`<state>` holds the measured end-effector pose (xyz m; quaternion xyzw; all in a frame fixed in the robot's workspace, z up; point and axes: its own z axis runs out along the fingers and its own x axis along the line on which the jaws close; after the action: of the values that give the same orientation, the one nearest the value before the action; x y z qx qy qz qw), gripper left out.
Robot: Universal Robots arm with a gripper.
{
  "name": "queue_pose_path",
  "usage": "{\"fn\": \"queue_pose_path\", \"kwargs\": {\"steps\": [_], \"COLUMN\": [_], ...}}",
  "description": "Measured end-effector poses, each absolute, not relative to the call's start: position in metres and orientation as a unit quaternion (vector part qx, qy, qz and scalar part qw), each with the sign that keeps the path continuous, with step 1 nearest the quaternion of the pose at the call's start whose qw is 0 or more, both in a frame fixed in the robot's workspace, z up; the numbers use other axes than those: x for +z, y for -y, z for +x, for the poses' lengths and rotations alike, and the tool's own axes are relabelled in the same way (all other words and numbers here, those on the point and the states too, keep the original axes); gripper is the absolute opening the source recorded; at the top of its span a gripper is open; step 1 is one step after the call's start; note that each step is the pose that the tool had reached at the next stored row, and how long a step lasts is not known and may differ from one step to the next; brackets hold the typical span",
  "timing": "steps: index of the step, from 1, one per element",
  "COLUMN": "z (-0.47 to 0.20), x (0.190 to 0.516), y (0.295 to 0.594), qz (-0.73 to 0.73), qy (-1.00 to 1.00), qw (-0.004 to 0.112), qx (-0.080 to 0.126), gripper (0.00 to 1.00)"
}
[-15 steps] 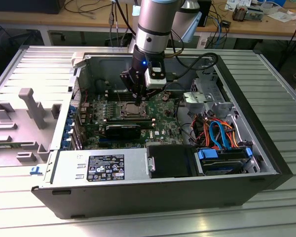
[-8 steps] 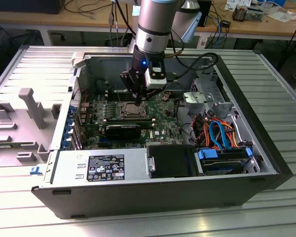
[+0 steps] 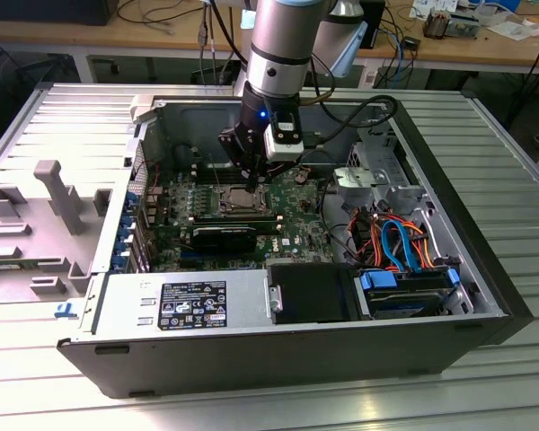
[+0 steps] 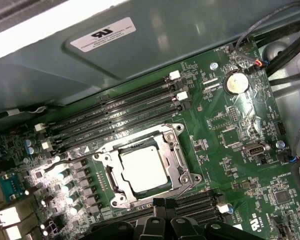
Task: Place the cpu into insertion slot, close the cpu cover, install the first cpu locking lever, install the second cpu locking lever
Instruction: 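Install the first cpu locking lever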
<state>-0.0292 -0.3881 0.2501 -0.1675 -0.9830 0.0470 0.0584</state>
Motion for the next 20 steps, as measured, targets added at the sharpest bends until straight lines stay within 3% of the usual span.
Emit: {"fn": "queue_pose_path", "kwargs": {"steps": [20], "z": [-0.0292], "x": [0.2501], "y": [0.3881], "qz": [-0.160], "qy": [0.984], "qw": [0.058], "qx": [0.047], "gripper": [0.11]}}
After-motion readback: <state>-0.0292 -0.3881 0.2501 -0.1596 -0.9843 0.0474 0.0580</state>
